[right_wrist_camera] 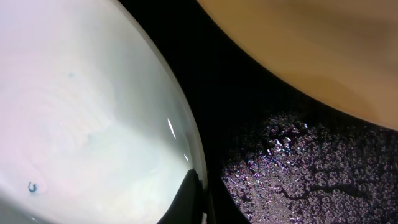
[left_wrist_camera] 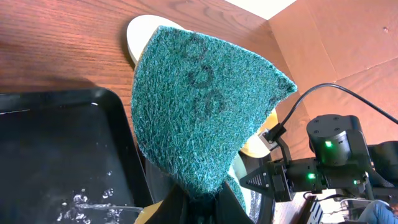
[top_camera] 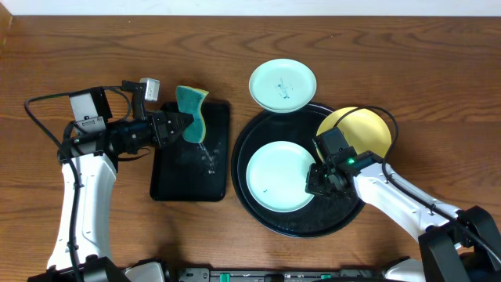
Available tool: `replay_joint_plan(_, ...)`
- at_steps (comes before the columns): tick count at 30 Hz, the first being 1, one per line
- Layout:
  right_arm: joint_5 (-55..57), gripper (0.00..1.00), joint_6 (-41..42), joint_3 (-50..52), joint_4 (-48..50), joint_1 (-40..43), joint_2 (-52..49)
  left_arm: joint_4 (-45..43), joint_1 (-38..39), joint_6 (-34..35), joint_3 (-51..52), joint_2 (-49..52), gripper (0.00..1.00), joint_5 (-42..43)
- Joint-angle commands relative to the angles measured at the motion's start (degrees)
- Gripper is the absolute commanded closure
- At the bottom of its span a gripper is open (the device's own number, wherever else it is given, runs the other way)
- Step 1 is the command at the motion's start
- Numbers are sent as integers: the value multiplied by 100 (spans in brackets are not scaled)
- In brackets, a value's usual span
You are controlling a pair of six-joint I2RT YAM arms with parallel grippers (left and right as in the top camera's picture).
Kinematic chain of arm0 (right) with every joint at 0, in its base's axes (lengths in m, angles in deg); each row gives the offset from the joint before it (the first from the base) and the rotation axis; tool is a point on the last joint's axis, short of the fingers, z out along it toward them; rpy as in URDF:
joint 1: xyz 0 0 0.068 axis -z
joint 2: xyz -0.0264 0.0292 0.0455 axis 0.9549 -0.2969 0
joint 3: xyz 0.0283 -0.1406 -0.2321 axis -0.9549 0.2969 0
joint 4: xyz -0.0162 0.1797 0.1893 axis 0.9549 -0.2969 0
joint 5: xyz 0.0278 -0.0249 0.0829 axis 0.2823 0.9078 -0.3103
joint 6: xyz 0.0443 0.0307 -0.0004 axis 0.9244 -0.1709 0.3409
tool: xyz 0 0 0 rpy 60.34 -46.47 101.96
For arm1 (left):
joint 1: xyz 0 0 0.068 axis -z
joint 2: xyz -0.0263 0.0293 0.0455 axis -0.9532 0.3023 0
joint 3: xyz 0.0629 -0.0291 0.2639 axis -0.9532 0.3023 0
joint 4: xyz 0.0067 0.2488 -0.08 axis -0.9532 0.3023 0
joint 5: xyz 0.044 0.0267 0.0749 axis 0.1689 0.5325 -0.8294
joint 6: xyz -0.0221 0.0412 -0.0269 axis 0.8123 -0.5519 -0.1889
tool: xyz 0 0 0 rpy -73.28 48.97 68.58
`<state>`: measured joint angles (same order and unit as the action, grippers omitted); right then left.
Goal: Clean dirty plates on tray and stack at the side
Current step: 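Lift the sponge from the black tray with the left gripper, then move the sponge over and wipe the mint plate on the round tray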
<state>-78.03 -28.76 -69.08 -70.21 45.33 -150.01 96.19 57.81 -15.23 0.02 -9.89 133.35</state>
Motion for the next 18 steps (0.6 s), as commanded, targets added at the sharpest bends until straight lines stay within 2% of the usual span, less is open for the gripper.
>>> replay_joint_plan(1, -24, 99, -81, 138, -26, -79, -140, -7, -28, -142, 50, -74, 93, 251)
replay_joint_plan(18, -24, 99, -79, 138, 57, -79, -140, -7, -28, -162, 50, -74, 92, 247)
